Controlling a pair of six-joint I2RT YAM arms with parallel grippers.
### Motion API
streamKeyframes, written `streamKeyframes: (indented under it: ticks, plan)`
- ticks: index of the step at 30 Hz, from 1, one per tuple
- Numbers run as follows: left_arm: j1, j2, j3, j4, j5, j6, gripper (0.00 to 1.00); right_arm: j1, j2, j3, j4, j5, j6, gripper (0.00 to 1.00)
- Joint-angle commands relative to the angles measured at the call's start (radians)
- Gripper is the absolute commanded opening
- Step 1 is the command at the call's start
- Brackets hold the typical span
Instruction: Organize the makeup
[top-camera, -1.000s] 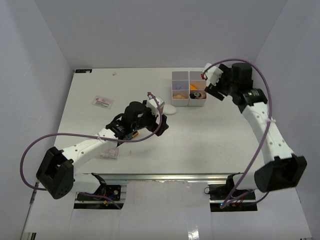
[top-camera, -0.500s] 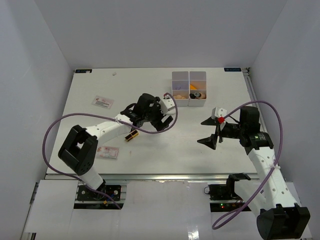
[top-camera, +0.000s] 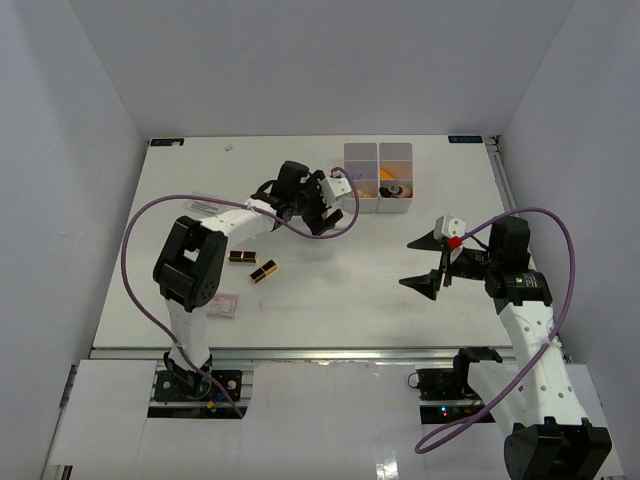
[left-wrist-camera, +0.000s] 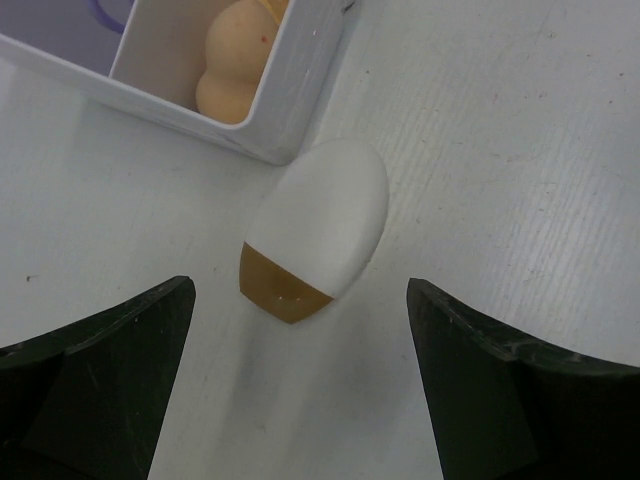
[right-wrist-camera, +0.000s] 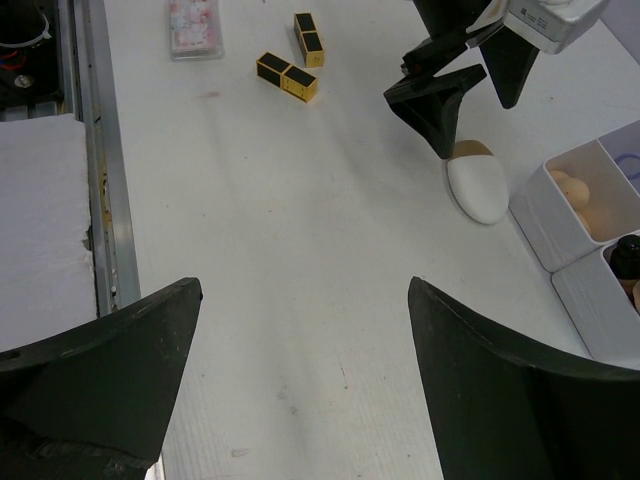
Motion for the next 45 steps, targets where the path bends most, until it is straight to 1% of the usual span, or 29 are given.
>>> streamKeyframes:
  ticks: [1, 6, 14, 17, 23, 28, 31, 36, 38, 39, 40, 42, 44, 45]
  plan:
    - [0.026, 0.051, 0.075, -0.006, 0.16, 0.088, 0.98, -0.004, -0.003, 0.007, 0.03, -0.029, 0.008, 0.9]
    - [0.039, 0.129, 0.15, -0.037, 0.203, 0.131, 0.98, -0.004, 0.006, 0.007, 0.029, -0.028, 0.01, 0.9]
    - [0.048, 0.191, 0.202, -0.053, 0.237, 0.161, 0.98, -0.004, 0.022, 0.009, 0.028, -0.031, 0.015, 0.9]
    - [0.05, 0.214, 0.21, -0.064, 0.252, 0.164, 0.98, -0.004, 0.024, 0.009, 0.029, -0.033, 0.012, 0.9]
    - [0.052, 0.236, 0.202, -0.106, 0.33, 0.163, 0.96, -0.004, 0.028, 0.009, 0.03, -0.027, 0.012, 0.9]
    - [0.052, 0.241, 0.169, -0.107, 0.321, 0.139, 0.91, -0.004, 0.028, 0.005, 0.031, -0.029, 0.009, 0.9]
    - [0.05, 0.246, 0.162, -0.089, 0.294, 0.095, 0.83, -0.011, 0.026, 0.004, 0.032, -0.023, 0.006, 0.9]
    - [0.05, 0.216, 0.115, -0.061, 0.273, 0.034, 0.59, -0.042, 0.028, -0.004, 0.038, -0.022, 0.007, 0.9]
    - [0.05, 0.184, 0.073, -0.04, 0.276, 0.01, 0.51, -0.049, 0.028, -0.006, 0.039, -0.024, 0.011, 0.9]
    - [0.05, 0.159, 0.043, -0.027, 0.277, 0.004, 0.49, -0.05, 0.029, -0.008, 0.041, -0.026, 0.012, 0.9]
    - [0.049, 0.143, 0.004, -0.016, 0.277, -0.013, 0.42, -0.055, 0.03, -0.01, 0.044, -0.027, 0.013, 0.9]
    - [0.045, 0.09, -0.043, 0.015, 0.277, -0.036, 0.35, -0.063, 0.033, -0.013, 0.045, -0.034, 0.018, 0.9]
    - [0.041, 0.032, -0.116, 0.047, 0.273, -0.072, 0.23, -0.068, 0.033, -0.02, 0.052, -0.039, 0.023, 0.9]
    - [0.036, 0.017, -0.145, 0.053, 0.273, -0.086, 0.19, -0.072, 0.032, -0.023, 0.055, -0.041, 0.028, 0.9]
